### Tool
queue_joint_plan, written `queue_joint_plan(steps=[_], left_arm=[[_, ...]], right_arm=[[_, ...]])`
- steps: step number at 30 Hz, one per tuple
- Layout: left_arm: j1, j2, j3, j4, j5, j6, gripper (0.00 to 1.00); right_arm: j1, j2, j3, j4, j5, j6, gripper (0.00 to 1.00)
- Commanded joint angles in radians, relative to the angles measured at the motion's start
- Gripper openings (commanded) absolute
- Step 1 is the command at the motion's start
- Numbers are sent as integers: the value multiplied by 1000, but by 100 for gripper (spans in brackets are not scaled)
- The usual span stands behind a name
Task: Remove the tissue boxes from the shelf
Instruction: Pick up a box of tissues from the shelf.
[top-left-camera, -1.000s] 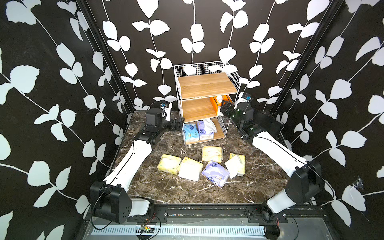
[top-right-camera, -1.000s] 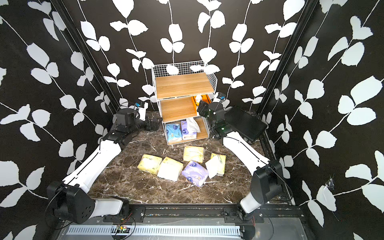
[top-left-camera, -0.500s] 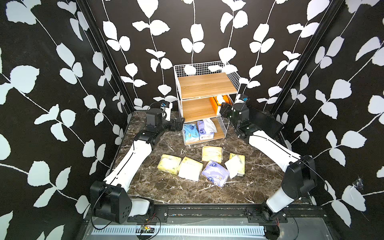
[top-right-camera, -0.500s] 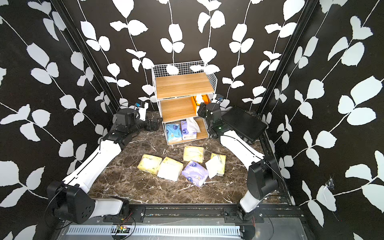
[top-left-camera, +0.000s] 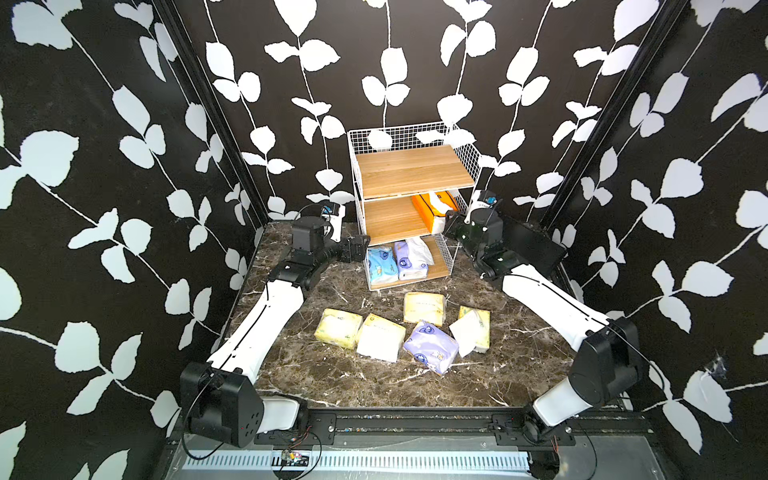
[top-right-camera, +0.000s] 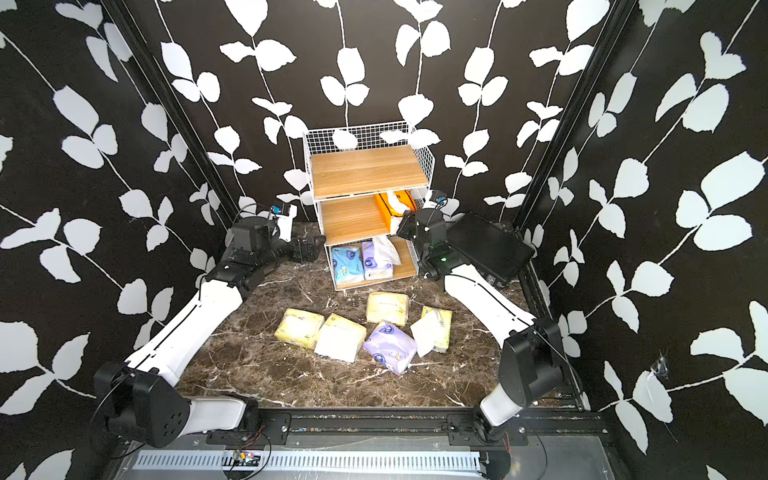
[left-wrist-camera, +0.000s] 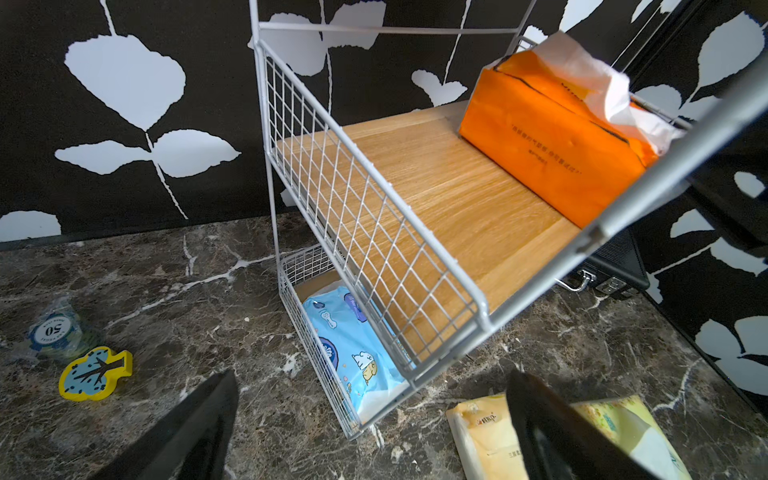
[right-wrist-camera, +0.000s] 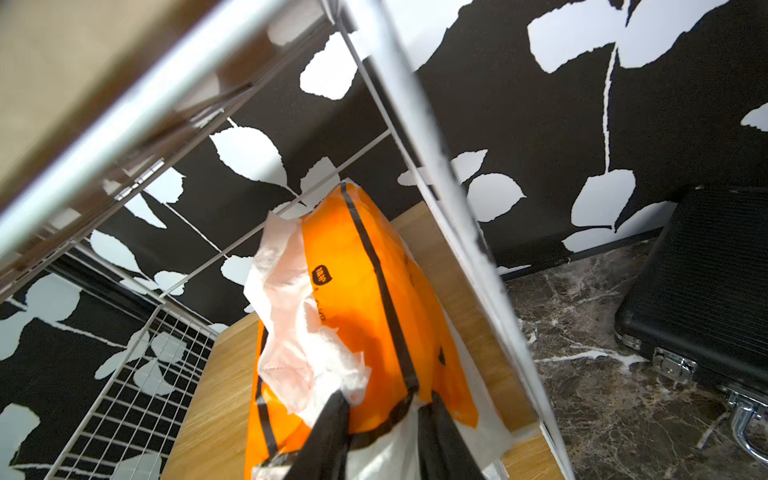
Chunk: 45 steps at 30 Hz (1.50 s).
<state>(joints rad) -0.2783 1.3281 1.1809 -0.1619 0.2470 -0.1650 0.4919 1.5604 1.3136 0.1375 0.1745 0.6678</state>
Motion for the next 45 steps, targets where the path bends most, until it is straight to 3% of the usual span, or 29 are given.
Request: queue_joint_plan(steps=[1,4,11,15,20,30,45], left_arm=[[4,-8,-10,22,9,-4,99],[4,-6,-9,22,11,-5,99],[4,-3,-9,21,12,-4,99],[4,-4,-9,19,14,-4,99],[4,-7,-9,21,15,-4,99],[4,-12,-9,22,20,-6,99],[5,-7,-9,27,29,-13,99]], right_arm=[[1,-47,-54,-15,-29,-11,28],[1,-73,-73,-26,-29,-13,30],[-1,-76,-10,-97,-60,-17,65],[-3,-84,44,-126,-67,4,72],[-2,-108,11,-65,-69,52,75],[-3,-25,100,-79,-85,78,78],[-2,80,84,-42,-57,107,73]])
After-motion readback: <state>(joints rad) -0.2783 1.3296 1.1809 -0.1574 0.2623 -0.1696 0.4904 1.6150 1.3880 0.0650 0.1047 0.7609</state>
